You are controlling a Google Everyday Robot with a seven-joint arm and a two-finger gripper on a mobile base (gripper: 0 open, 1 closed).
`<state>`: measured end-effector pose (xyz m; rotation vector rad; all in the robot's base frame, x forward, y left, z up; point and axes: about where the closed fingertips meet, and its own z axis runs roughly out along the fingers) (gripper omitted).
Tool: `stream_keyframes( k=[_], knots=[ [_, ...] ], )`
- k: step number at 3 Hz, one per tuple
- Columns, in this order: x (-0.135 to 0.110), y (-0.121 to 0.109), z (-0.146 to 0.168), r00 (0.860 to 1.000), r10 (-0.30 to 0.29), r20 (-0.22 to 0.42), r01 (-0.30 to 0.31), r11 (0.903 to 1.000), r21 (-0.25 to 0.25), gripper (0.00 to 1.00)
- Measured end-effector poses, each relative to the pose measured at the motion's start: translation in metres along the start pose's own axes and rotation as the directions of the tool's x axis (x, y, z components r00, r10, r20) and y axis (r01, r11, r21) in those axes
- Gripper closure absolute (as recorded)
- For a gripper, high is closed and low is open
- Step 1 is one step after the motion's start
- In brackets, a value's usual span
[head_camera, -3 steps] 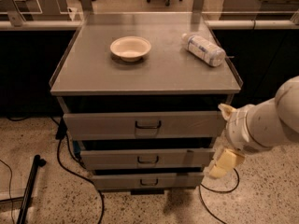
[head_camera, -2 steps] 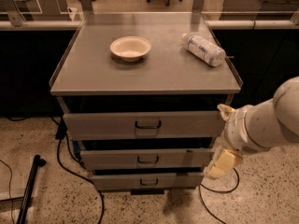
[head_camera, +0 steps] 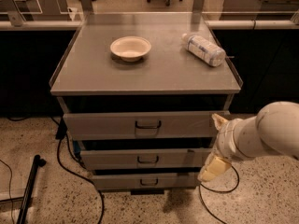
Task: Open bottom drawer
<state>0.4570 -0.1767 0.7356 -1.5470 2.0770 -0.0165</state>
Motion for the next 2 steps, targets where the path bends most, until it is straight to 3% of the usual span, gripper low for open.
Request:
stream_keyframes(
  k=[1,2],
  knots=[
    [0.023,-0.002,0.046,0.998,0.041,0.046,-0.042,0.9985,0.035,0.0],
    [0.058,0.007,0.11,0.988,0.06,0.14,-0.069,0.996,0.058,0.0]
  ],
)
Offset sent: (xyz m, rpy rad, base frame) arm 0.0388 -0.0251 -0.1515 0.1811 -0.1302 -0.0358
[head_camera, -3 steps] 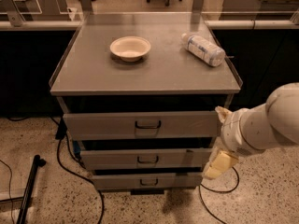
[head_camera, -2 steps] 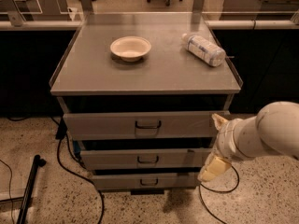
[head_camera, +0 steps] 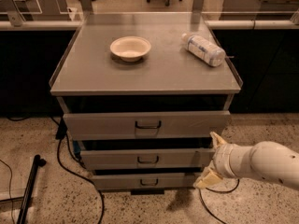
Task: Open bottom drawer
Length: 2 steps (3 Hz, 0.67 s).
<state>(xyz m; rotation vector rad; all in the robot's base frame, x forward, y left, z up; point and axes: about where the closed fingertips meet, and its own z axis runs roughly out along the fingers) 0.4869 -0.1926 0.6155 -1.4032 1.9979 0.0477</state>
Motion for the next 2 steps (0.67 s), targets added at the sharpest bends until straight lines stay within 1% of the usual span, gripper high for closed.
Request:
stream_keyframes(
  k=[1,2],
  knots=[
    [0.0,0.0,0.0,1.0,0.0,0.0,0.0,1.0,0.0,0.0],
    [0.006,0.019,0.014,0.999,0.014,0.048,-0.012,0.9992,-0.039,0.0]
  ],
)
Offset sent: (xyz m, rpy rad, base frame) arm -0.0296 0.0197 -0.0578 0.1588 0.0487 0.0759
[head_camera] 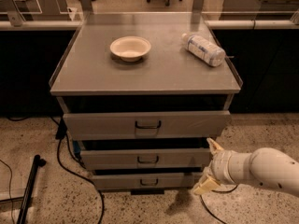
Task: Open bottom drawer
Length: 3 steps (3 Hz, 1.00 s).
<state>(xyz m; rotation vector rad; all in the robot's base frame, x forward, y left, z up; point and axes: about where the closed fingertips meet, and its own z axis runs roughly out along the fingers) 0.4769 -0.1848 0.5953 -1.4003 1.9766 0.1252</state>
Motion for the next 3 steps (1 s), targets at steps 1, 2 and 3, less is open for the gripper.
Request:
stream_keyframes(
  k=[1,2,3],
  knots=[
    [0.027,0.021,0.031,0.998,0.022,0.055,-0.018,0.9976,-0.067,0.0],
    [0.051,0.041,0.062,0.992,0.028,0.127,-0.013,0.9935,-0.113,0.0],
    [0.073,0.06,0.095,0.988,0.02,0.155,0.001,0.9911,-0.133,0.0]
  ],
)
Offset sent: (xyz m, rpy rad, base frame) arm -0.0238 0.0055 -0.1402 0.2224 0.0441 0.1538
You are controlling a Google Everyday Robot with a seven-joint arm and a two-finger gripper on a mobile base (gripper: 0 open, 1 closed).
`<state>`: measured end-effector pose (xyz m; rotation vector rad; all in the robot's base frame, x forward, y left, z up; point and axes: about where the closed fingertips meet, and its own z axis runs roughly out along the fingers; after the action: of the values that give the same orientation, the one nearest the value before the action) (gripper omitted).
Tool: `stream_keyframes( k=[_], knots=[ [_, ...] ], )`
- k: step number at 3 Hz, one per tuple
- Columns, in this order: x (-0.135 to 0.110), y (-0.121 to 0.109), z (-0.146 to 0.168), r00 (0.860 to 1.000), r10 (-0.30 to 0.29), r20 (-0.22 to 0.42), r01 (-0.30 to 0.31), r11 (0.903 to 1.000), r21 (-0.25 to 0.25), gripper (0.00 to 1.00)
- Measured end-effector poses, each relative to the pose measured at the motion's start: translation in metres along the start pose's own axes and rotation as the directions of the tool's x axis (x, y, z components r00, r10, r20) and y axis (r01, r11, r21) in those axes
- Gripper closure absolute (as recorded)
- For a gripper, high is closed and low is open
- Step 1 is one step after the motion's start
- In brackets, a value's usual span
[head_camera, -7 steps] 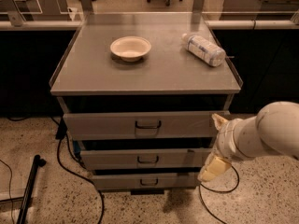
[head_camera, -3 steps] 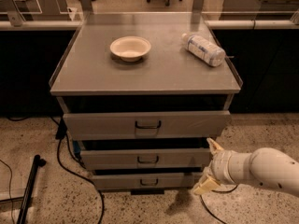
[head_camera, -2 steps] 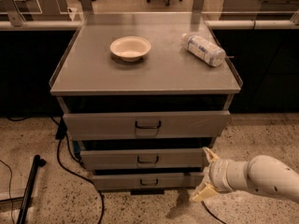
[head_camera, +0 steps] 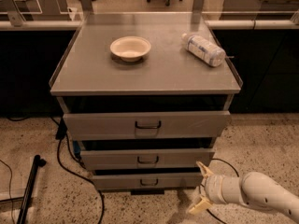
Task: Open bottom drawer
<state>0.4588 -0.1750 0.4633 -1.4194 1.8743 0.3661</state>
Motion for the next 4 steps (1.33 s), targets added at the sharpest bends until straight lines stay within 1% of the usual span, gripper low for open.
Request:
stream_keyframes(
  k=[1,2,3,4],
  knots=[
    [0.022,0.007,0.038,0.998,0.001,-0.056,0.0,0.9999,0.014,0.0],
    [0.022,0.007,0.038,0.998,0.001,-0.056,0.0,0.9999,0.014,0.0],
    [0.027,0.008,0.056,0.997,0.01,-0.082,-0.011,0.9999,-0.003,0.0],
    [0.041,0.001,0.084,0.994,0.031,-0.107,-0.032,0.9995,-0.006,0.0]
  ],
)
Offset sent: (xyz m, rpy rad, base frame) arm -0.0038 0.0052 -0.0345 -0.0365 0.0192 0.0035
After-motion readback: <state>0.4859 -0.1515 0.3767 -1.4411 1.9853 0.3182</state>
